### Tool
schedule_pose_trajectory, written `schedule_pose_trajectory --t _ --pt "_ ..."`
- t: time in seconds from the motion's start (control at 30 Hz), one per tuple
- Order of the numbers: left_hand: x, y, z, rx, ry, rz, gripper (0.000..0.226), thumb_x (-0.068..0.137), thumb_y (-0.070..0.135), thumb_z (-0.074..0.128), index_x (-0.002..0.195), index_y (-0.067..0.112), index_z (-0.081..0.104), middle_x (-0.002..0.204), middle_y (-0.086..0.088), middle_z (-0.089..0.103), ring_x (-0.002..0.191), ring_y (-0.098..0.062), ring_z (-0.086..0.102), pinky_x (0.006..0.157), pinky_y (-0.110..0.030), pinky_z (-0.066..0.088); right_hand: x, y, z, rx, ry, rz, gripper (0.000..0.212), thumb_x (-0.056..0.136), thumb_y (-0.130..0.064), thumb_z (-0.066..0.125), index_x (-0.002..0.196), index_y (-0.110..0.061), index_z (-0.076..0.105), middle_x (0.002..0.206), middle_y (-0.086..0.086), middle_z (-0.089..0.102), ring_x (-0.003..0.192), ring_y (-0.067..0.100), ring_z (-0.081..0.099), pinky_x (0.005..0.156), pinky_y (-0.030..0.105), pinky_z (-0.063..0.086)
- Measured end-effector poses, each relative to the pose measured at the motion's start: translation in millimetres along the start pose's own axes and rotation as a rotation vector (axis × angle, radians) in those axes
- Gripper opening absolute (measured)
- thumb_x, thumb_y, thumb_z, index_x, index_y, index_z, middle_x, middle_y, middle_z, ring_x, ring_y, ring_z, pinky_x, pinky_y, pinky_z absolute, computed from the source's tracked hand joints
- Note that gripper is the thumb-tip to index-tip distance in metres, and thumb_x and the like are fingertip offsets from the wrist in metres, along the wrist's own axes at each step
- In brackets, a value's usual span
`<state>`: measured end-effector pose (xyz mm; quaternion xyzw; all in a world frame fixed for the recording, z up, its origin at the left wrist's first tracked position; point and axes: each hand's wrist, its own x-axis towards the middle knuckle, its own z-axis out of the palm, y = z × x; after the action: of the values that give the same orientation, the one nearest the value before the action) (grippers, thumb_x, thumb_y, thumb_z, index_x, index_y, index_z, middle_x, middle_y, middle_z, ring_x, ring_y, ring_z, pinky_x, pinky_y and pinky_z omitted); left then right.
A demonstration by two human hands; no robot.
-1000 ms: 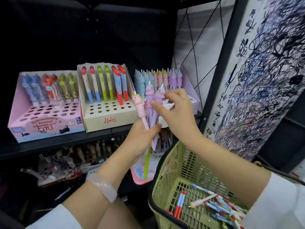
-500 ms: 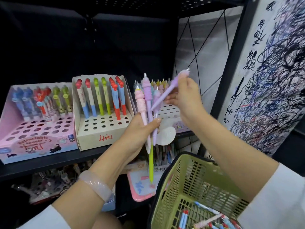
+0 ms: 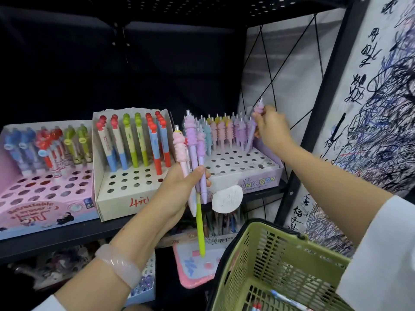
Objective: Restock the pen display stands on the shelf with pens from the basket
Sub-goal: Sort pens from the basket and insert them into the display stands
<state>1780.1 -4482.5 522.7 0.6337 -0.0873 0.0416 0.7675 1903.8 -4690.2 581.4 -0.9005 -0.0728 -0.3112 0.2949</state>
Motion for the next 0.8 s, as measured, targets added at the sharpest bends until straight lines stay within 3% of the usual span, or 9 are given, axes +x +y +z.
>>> schedule_pose_trajectory --t 0.07,0.17,0.33,0.43,0.5,0.6,0.7,0.8 --pt "0 0 0 -0.004 -0.003 0.002 0.010 0.094 0.010 0.048 0.093 0.008 0.057 0.062 0.007 0.066 0.059 -0.005 0.063 0.056 -0.018 0.051 2 1 0 -0.034 0.010 -0.041 0.021 0.099 -0.025 0.042 0.098 -0.006 0.050 0.070 0.005 0.051 0.057 0.023 0.047 0.051 0.027 0.029" --pt "-1 0 0 -0.010 -0.003 0.002 0.010 0.094 0.010 0.048 0.097 0.006 0.057 0.064 0.006 0.066 0.059 -0.006 0.063 0.056 -0.018 0.051 4 0 -1 -0.077 -0.005 -0.096 0.024 0.099 -0.025 0.041 0.101 -0.003 0.051 0.071 0.005 0.053 0.061 0.023 0.048 0.058 0.028 0.031" --pt "-2 -1 0 -0.008 0.001 0.000 0.010 0.095 0.010 0.048 0.099 0.008 0.056 0.063 0.007 0.066 0.060 -0.005 0.063 0.057 -0.018 0.051 4 1 4 -0.085 -0.078 -0.099 0.024 0.100 -0.024 0.040 0.103 -0.002 0.050 0.082 0.018 0.063 0.069 0.032 0.061 0.066 0.040 0.050" --pt "-5 0 0 -0.007 0.001 0.007 0.009 0.094 0.010 0.048 0.098 0.007 0.056 0.064 0.006 0.066 0.059 -0.005 0.063 0.056 -0.018 0.051 -1 5 10 -0.084 -0.167 -0.028 0.025 0.099 -0.023 0.041 0.106 -0.002 0.050 0.088 0.020 0.064 0.071 0.031 0.061 0.063 0.032 0.045" --pt "-7 0 -2 0.003 0.007 0.009 0.009 0.094 0.010 0.048 0.095 0.008 0.056 0.064 0.007 0.066 0.059 -0.005 0.063 0.056 -0.018 0.051 -4 9 14 -0.075 -0.254 0.019 0.026 0.099 -0.023 0.043 0.104 0.000 0.052 0.091 0.020 0.066 0.077 0.031 0.064 0.070 0.036 0.051" --pt "-10 1 -4 0.005 0.020 -0.005 0.009 0.094 0.012 0.048 0.092 0.009 0.057 0.062 0.009 0.067 0.059 -0.003 0.063 0.055 -0.017 0.051 -9 13 18 -0.180 -0.323 0.026 0.023 0.097 -0.024 0.048 0.094 -0.002 0.054 0.082 0.014 0.059 0.075 0.026 0.057 0.066 0.031 0.043" --pt "-14 1 -7 -0.005 0.038 -0.018 0.009 0.094 0.012 0.049 0.092 0.009 0.058 0.061 0.009 0.067 0.058 -0.003 0.062 0.056 -0.017 0.051 -13 8 16 -0.190 -0.253 0.098 0.020 0.093 -0.026 0.056 0.083 -0.010 0.052 0.071 0.005 0.054 0.072 0.024 0.054 0.063 0.026 0.036" --pt "-17 2 -8 -0.025 0.046 -0.019 0.009 0.094 0.012 0.049 0.092 0.010 0.058 0.061 0.009 0.068 0.057 -0.002 0.062 0.054 -0.016 0.051 -20 -9 9 -0.019 -0.057 0.137 0.014 0.089 -0.021 0.061 0.095 -0.009 0.056 0.079 0.000 0.054 0.073 0.018 0.050 0.066 0.026 0.038"
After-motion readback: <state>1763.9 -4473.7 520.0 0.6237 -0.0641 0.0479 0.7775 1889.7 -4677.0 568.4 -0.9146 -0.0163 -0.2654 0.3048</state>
